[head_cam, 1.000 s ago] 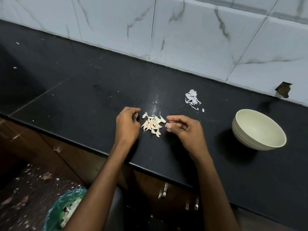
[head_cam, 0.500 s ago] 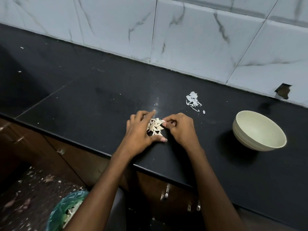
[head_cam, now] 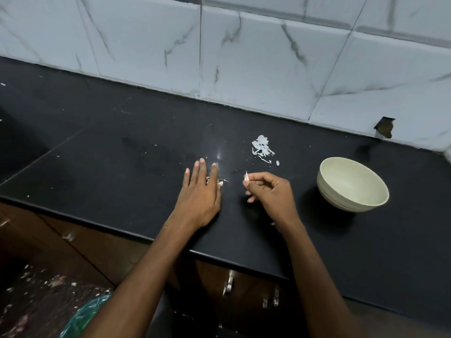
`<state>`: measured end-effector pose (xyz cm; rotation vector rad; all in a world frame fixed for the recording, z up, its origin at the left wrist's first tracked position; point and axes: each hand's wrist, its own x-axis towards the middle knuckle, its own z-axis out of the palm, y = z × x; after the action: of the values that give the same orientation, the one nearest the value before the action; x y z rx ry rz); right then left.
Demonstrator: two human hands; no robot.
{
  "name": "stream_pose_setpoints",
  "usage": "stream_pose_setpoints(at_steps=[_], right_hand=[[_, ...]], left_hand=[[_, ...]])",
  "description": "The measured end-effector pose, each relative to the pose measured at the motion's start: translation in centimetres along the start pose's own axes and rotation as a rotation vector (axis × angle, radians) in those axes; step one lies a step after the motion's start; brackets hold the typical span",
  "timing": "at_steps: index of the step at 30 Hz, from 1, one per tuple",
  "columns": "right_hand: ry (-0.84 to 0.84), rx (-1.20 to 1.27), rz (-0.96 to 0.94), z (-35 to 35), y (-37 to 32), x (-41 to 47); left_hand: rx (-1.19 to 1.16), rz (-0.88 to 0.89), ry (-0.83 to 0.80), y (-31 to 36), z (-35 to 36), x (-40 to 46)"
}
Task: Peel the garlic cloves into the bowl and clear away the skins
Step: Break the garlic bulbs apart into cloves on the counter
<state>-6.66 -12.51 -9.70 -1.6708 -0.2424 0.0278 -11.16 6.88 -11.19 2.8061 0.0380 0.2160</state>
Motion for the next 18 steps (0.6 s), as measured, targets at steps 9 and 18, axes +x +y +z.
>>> stream_pose_setpoints(at_steps=[9, 18], right_hand=[[-0.036, 0.049, 0.024, -0.8, 0.2, -0.3], [-0.045, 0.214, -0.006, -2.3, -0.3, -0.2]], left_hand=[[0.052, 0.093, -0.002, 0.7, 1.2, 2.9], [0.058, 0.082, 0.162, 2.6, -0.1, 3.7]])
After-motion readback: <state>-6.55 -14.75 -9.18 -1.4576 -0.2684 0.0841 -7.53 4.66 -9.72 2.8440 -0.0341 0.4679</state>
